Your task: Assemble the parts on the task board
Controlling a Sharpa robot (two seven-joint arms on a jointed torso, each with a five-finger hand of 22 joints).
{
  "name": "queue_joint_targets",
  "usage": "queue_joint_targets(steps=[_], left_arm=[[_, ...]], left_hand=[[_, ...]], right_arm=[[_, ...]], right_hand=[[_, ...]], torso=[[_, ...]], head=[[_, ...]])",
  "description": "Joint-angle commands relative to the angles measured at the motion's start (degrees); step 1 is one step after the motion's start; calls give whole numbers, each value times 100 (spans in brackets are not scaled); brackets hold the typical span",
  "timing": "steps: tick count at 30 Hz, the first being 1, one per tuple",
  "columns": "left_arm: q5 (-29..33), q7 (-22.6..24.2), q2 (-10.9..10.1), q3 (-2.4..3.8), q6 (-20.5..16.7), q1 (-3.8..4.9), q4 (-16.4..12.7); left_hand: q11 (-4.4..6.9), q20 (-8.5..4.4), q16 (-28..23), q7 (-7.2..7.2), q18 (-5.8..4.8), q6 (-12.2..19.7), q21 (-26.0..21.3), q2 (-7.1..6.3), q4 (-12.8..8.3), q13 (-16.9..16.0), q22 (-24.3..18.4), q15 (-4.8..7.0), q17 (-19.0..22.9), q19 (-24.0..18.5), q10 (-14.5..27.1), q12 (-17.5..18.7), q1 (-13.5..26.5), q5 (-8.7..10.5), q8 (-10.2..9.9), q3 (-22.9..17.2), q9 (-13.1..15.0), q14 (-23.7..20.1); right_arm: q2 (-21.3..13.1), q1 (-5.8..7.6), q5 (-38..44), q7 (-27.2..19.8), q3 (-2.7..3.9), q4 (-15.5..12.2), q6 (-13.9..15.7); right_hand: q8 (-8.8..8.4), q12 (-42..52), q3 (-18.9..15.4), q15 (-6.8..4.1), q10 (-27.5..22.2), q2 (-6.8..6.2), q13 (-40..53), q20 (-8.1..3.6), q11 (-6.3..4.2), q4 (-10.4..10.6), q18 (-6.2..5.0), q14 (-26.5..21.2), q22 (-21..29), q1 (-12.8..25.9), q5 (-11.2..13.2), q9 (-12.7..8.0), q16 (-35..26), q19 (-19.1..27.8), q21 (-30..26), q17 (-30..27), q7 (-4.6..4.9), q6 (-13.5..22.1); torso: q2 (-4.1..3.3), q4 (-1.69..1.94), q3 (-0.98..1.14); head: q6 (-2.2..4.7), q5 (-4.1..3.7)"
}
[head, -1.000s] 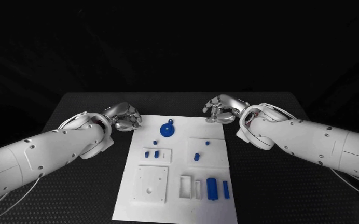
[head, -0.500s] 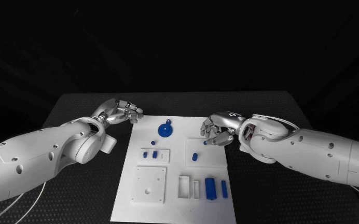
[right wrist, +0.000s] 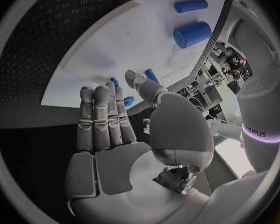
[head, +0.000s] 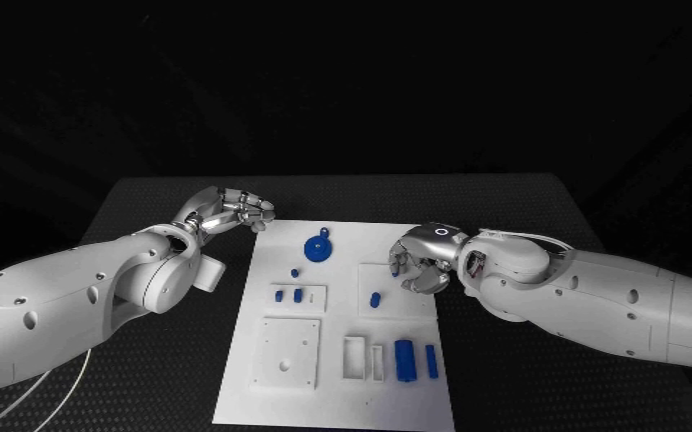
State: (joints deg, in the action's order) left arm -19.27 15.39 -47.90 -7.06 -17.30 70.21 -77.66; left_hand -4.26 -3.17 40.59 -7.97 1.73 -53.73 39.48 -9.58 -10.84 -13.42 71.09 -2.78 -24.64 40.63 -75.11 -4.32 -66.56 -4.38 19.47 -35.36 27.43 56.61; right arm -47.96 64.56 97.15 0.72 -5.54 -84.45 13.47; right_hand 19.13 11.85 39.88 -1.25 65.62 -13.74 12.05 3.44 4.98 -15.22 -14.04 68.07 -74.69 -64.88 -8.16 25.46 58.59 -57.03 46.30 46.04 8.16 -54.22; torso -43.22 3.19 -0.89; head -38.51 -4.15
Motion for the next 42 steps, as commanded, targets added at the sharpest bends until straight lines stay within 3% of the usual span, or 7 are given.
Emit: queue_joint_targets(steps=[1,11,19,25,29,42], left_arm=[[201,112,4,4,70,5,-4],[265,83,1,4,80,6,19],[302,67,11,4,103,6,56],[313,63,29,4,99,6,63],[319,53,39,4,112,6,62],[331,25,32,4,124,6,81]], left_hand=[[-27,41,-34,4,23,32,-24,20,-26,8,4,-22,-9,-5,28,21,41,-17,26,17,-1,36],[-33,45,-70,-2,27,48,-34,23,-13,13,9,-23,-24,-2,41,24,61,-19,22,27,-5,55],[-29,45,-86,-1,31,47,-38,35,-8,12,13,-21,-37,2,34,18,61,-22,25,25,-4,72],[-27,44,-94,0,33,46,-40,37,-7,11,16,-20,-44,5,29,14,62,-22,27,27,-4,81],[-27,44,-98,0,33,46,-41,38,-6,10,17,-19,-49,6,28,13,63,-22,28,28,-4,86],[-27,44,-111,1,33,50,-45,34,-3,11,21,-18,-59,8,31,13,70,-21,28,34,-5,94]], right_arm=[[24,-13,369,158,-3,-16,116],[59,-13,480,269,-3,21,233],[104,-13,503,282,-3,28,266],[216,-28,573,302,-5,149,185],[290,-109,656,314,-13,240,112],[362,-164,815,351,-39,324,-38]], right_hand=[[-19,-69,48,20,26,-56,-50,-4,36,61,-96,10,-5,-32,74,-25,26,-69,-44,-18,26,0],[-21,-221,288,10,173,-120,-143,-15,26,236,-96,33,-15,-133,328,-57,66,-121,-78,-72,17,-37],[-10,-246,358,-6,255,-142,-156,-23,8,279,-96,45,-26,-164,380,-62,86,-143,-82,-86,4,-71],[2,-268,438,-17,316,-126,-165,-29,-4,304,-96,47,-35,-213,448,-65,100,-153,-90,-98,-9,-104],[36,-265,521,-42,417,-102,-159,-32,-31,337,-96,50,-49,-245,491,-58,117,-167,-91,-109,-39,-179],[131,-261,698,-115,644,-3,-131,-77,-105,374,-96,98,-113,-296,517,-35,251,-251,-25,-75,-133,-398]], torso=[[-6,7,4],[-4,5,5],[-1,7,7],[-5,3,3],[-5,16,6],[-5,0,6]], head=[[-13,-2],[-27,4],[-36,2],[-39,2],[-49,7],[-85,18]])
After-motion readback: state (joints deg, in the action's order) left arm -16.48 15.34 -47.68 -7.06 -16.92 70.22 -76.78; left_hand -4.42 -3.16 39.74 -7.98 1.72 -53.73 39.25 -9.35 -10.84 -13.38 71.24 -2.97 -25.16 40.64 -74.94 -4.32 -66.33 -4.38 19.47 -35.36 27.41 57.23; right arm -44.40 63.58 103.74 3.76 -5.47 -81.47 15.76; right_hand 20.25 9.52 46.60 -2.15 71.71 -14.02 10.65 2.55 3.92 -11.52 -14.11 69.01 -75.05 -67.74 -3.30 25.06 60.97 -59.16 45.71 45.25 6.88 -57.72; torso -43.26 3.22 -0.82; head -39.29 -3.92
